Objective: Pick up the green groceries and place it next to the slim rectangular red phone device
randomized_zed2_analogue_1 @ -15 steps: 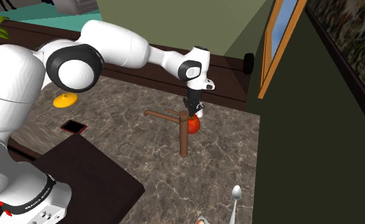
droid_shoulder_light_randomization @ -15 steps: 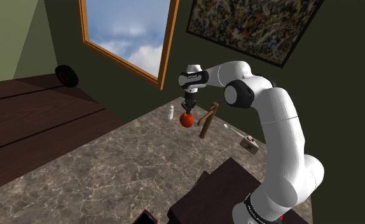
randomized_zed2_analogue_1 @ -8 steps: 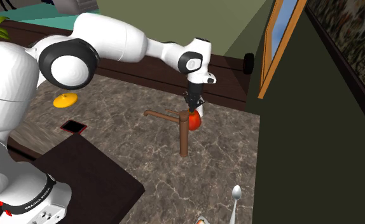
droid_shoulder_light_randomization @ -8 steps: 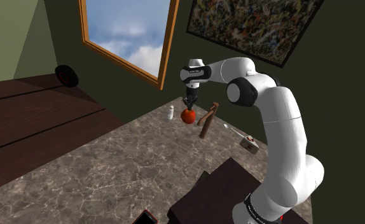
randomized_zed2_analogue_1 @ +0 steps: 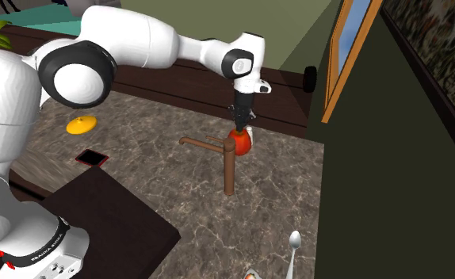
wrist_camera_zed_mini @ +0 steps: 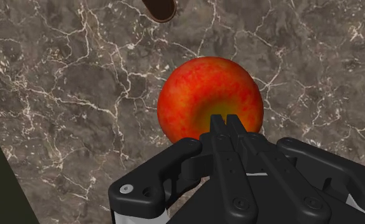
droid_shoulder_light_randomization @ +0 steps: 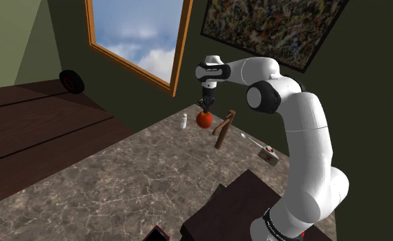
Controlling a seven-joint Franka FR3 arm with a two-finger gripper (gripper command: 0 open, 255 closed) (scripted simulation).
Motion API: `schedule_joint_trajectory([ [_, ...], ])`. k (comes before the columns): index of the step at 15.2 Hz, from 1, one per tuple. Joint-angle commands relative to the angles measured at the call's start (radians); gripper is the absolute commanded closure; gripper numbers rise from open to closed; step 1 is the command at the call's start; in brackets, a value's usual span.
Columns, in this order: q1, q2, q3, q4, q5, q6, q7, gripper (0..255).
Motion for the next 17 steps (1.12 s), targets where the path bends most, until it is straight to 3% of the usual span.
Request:
schedule_joint_trajectory([
  [1,0.0,-0.013,-0.001,0.004,-0.002,-0.017,-0.001,255],
  [12,-0.003,-0.043,-0.005,0.092,-0.006,-0.134,-0.004,255],
  [17,0.086,-0.189,0.007,-0.145,-0.02,-0.048,0.081,255],
])
